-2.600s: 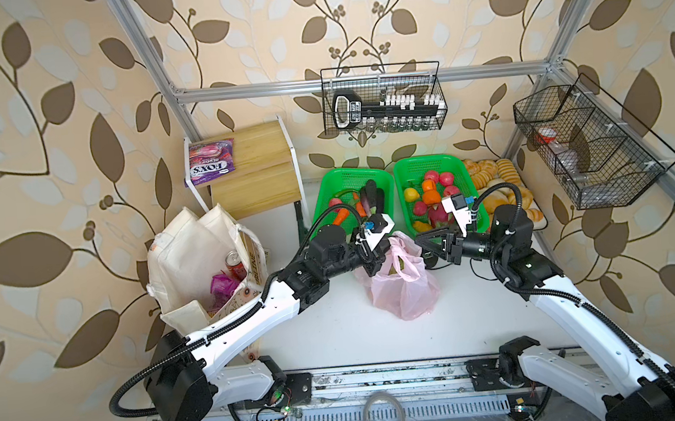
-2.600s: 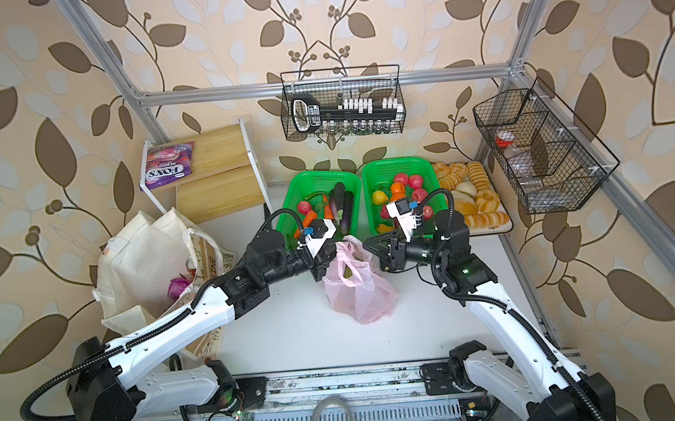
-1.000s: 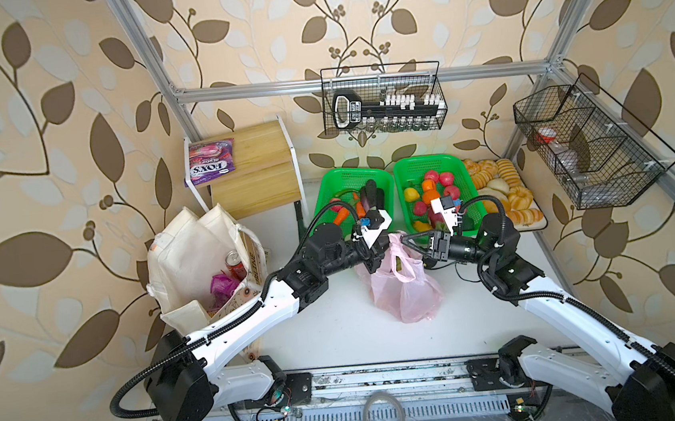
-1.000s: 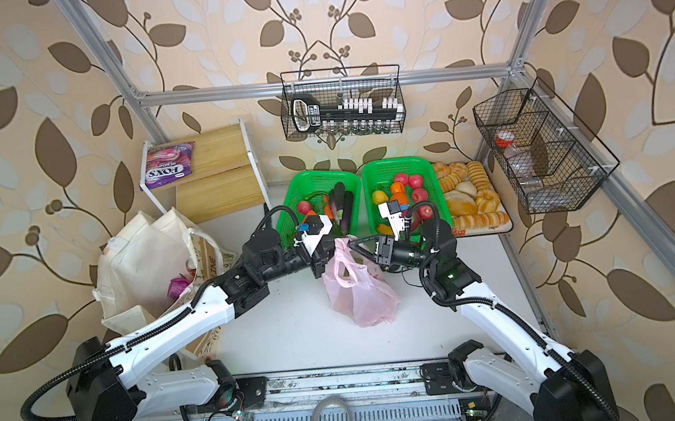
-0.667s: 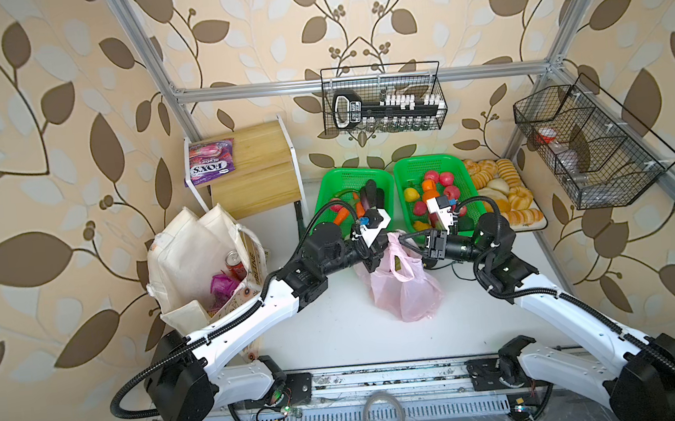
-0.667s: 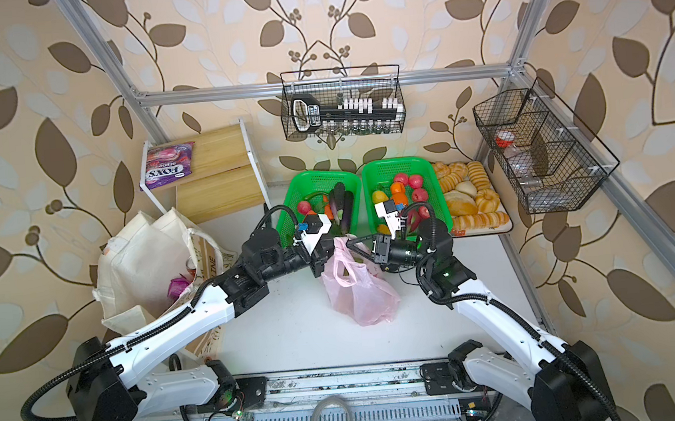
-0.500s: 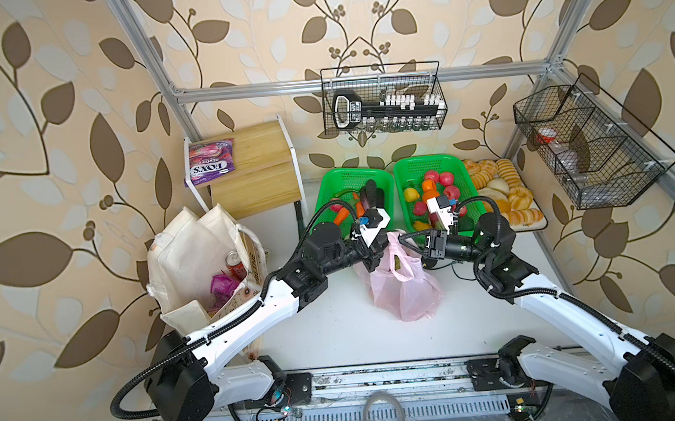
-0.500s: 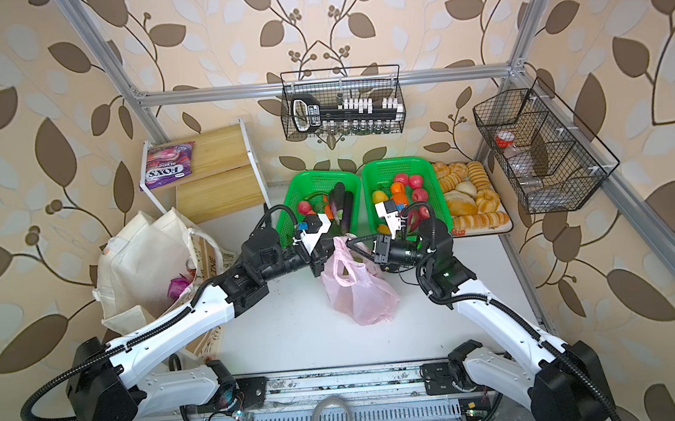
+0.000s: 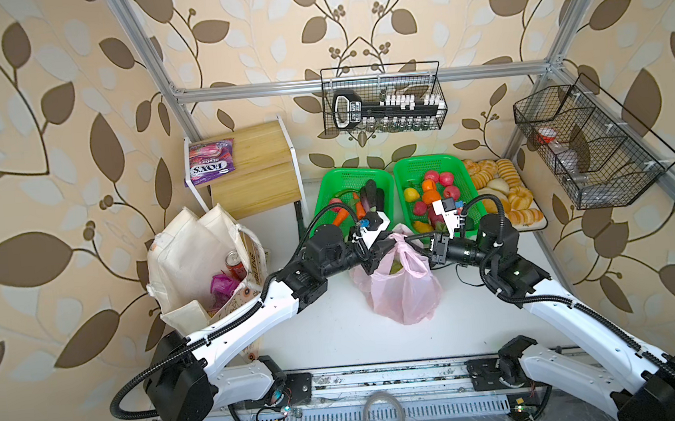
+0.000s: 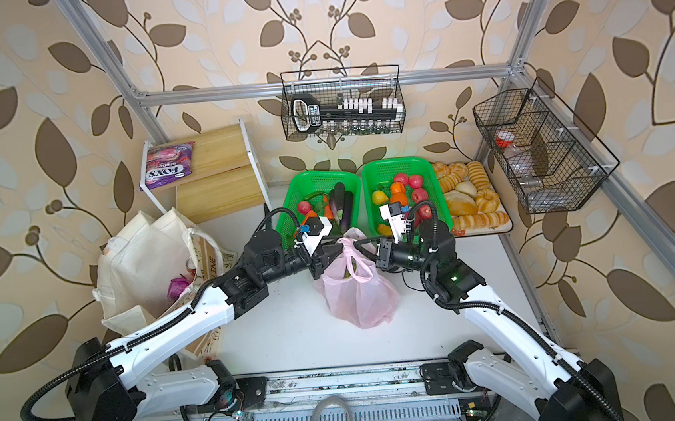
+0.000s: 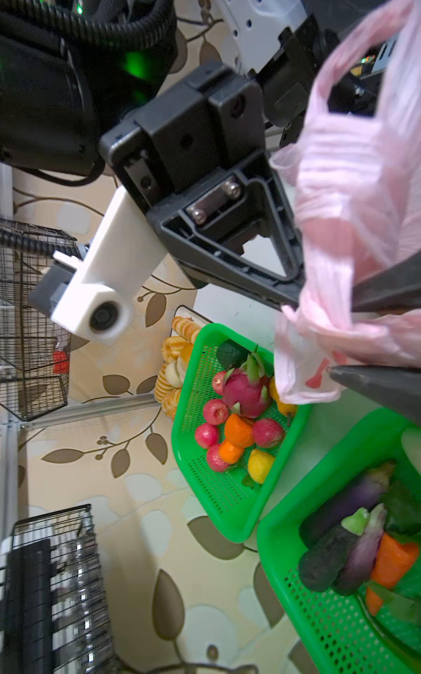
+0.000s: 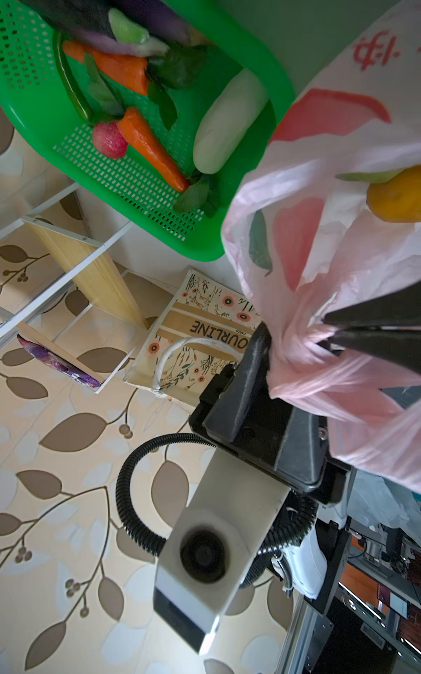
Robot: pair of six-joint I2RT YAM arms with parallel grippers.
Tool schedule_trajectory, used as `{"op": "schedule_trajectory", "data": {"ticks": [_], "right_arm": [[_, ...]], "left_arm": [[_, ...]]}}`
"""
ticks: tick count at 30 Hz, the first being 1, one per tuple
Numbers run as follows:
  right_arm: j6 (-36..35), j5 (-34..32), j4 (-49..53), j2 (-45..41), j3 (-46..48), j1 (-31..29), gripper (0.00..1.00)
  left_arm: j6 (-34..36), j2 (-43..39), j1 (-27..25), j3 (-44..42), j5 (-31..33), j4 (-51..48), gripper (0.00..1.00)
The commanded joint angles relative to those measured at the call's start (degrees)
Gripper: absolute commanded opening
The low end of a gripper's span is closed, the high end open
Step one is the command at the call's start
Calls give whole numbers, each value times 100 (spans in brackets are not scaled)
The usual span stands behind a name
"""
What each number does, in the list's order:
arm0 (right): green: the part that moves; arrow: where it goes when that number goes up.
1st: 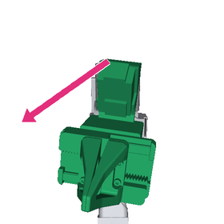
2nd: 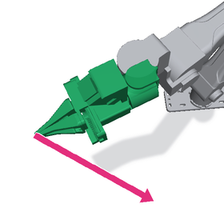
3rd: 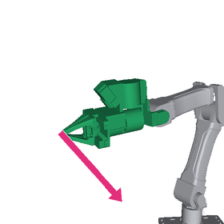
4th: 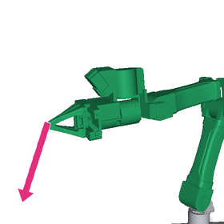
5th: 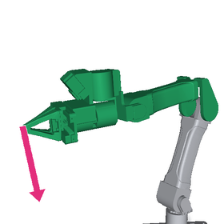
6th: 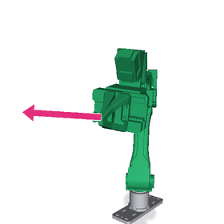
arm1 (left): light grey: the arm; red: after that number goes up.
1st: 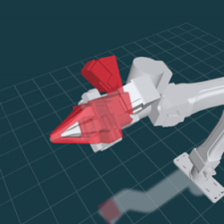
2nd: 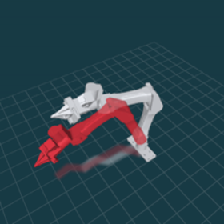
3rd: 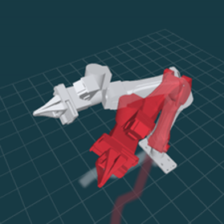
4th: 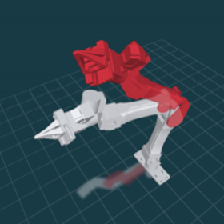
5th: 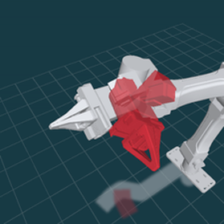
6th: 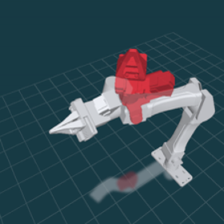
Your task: Place the mixed food into the grocery bags and tie them
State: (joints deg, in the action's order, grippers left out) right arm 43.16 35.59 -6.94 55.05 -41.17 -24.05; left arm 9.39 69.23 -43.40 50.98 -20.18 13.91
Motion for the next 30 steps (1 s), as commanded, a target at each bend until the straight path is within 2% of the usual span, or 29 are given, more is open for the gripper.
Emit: {"op": "schedule_trajectory", "data": {"ticks": [1,5,11,16,18,20,24,30], "right_arm": [[-441,-402,371,-113,-276,-22,0],[-573,-641,497,-145,-343,-29,0],[-638,-839,562,-166,-383,-29,0],[-612,-844,562,-90,-390,-29,0],[-601,-875,571,-59,-392,-29,0],[-580,-927,609,-34,-387,-26,0],[-551,-953,611,-17,-359,5,0],[-490,-854,612,-3,-355,91,0]], "left_arm": [[36,-285,33,-91,140,68,37],[-28,-457,33,-148,186,-119,52],[-180,-892,33,-288,187,-491,60],[-298,-1262,20,-337,201,-796,63],[-358,-1386,-29,-295,241,-877,58],[-270,-1493,-228,-222,390,-968,54],[400,-1515,-935,10,994,-1259,54],[1496,-1342,-1782,313,1843,-1807,61]]}}
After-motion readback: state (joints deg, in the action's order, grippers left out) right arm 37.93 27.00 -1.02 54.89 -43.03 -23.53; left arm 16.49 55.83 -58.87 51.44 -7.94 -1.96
